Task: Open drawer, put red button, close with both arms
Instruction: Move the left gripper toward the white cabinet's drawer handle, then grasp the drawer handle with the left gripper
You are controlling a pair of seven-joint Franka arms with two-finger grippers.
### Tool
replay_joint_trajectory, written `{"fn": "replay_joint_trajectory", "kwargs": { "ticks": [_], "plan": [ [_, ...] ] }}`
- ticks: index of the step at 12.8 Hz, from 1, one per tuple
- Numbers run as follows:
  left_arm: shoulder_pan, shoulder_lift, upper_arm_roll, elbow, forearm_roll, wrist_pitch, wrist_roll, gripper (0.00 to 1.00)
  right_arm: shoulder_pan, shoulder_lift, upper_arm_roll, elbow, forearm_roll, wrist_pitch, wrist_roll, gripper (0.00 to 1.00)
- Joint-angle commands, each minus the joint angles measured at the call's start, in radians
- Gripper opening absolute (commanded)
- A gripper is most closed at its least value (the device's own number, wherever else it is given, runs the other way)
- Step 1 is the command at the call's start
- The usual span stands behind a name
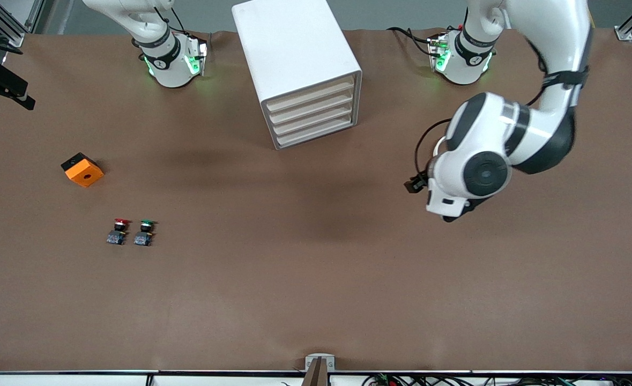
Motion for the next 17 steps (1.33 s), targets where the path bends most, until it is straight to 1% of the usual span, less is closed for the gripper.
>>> {"fn": "replay_joint_trajectory", "kwargs": {
  "ticks": [1,2,5,9,11,15,17],
  "plan": [
    [-0.023,0.049,0.008,0.050,-0.072,-0.011,-0.212,1.00,-0.010,-0.014,0.010,-0.005,-0.005,-0.002,0.006,1.00],
    [-0.023,0.064,0.006,0.051,-0.102,-0.011,-0.319,1.00,-0.010,-0.014,0.010,-0.005,-0.005,-0.003,0.008,1.00],
    [-0.051,0.093,0.006,0.050,-0.178,-0.011,-0.564,1.00,-0.010,-0.014,0.010,-0.005,-0.005,-0.005,0.035,1.00],
    [-0.091,0.180,0.006,0.048,-0.285,-0.020,-0.797,1.00,-0.011,-0.014,0.010,-0.006,-0.005,-0.008,0.035,1.00],
    [-0.117,0.208,0.006,0.050,-0.322,-0.020,-0.863,1.00,-0.011,-0.013,0.010,-0.005,-0.005,-0.008,0.035,1.00],
    [-0.122,0.248,0.006,0.050,-0.526,-0.024,-0.871,1.00,-0.010,-0.011,0.010,-0.003,-0.010,-0.007,0.035,1.00],
    [-0.131,0.265,0.006,0.048,-0.580,-0.034,-0.876,1.00,-0.010,-0.010,0.010,0.000,-0.011,-0.008,0.035,1.00]
  ]
}}
